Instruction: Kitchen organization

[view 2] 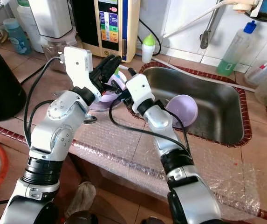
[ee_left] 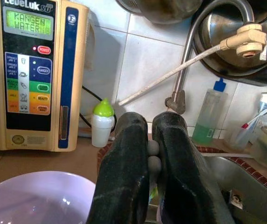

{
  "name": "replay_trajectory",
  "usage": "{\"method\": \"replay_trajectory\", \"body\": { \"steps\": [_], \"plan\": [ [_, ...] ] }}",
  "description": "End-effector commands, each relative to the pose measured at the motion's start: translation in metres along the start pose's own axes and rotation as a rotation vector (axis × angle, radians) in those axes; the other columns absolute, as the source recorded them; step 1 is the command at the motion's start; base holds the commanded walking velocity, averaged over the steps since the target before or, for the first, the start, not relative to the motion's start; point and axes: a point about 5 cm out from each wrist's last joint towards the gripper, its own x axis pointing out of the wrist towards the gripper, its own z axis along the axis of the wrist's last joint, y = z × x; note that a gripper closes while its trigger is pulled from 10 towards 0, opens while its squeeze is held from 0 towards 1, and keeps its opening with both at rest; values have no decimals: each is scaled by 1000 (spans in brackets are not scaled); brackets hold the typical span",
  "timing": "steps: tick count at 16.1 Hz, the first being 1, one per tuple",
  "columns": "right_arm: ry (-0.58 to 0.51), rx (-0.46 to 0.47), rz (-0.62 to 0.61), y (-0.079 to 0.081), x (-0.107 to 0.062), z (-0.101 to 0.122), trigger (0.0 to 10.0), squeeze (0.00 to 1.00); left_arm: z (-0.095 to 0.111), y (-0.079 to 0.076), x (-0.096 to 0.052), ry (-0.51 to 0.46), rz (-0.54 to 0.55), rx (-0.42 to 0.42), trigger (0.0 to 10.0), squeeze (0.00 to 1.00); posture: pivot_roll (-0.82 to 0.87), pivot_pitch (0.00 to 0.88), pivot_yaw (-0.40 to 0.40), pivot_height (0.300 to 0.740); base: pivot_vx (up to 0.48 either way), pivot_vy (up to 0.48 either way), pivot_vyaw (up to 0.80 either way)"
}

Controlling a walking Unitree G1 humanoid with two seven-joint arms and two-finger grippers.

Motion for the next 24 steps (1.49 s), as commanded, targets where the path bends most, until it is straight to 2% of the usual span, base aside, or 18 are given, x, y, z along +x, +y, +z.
{"method": "replay_trajectory", "body": {
  "steps": [1, 7, 8, 9, 11, 12, 16, 17, 18, 19, 20, 22, 24],
  "plan": [
    [0, 16, 11, 0, 4, 2, 0, 0, 5, -9, 1, -17, -45, 1, 0, 0, 60, 0, -21, 740, 0, 0, 0],
    [-7, 69, 36, 13, 9, 1, 0, 0, 4, -8, 1, -12, -32, 4, 196, 0, 59, 0, -20, 740, 0, 0, 0],
    [-9, 72, 39, 14, 9, 1, 0, 0, 3, -6, 1, -6, -19, 9, 431, 0, 59, 0, -20, 740, 0, 0, 0],
    [-11, 73, 41, 15, 10, 0, 0, 0, 2, -2, 1, 3, 9, 12, 0, 0, 60, 0, -21, 740, 0, 0, 0],
    [-10, 79, 35, 15, 10, 0, 0, 0, 1, 2, 0, 7, 47, 11, 471, 0, 60, 0, -22, 740, 0, 0, 0],
    [-11, 81, 35, 15, 10, 0, 0, 0, 1, 5, 0, 8, 67, 8, 392, 0, 60, 0, -21, 740, 0, 0, 0],
    [-7, 86, 37, 17, 9, -2, 0, 0, 2, 5, 1, 7, 58, 2, 235, 0, 61, 0, -18, 740, 0, 0, 0],
    [-7, 85, 33, 15, 9, -2, 0, 0, 1, 5, 1, 12, 54, 6, 471, 0, 61, 0, -17, 740, 0, 0, 0],
    [-7, 85, 23, 13, 8, -2, 0, 0, -2, 4, 0, 23, 49, 9, 2471, 0, 60, 0, -15, 740, 0, 0, 0],
    [-6, 84, 19, 12, 8, -2, 0, 0, -2, 5, -1, 25, 49, 10, 2745, 0, 60, 0, -14, 740, 0, 0, 0],
    [-8, 85, 13, 11, 7, -3, 0, 0, -3, 5, -2, 28, 50, 10, 3451, 0, 60, 0, -10, 740, 0, 0, 0],
    [-6, 83, 0, 8, 7, -3, 0, 0, -4, 7, -4, 32, 57, 12, 3608, 0, 61, 0, -3, 740, 0, 0, 0],
    [-6, 91, -13, 7, 7, -3, 0, 0, -5, 10, -7, 40, 69, 15, 4627, 0, 63, 0, 6, 740, 0, 0, 0]
  ]
}}
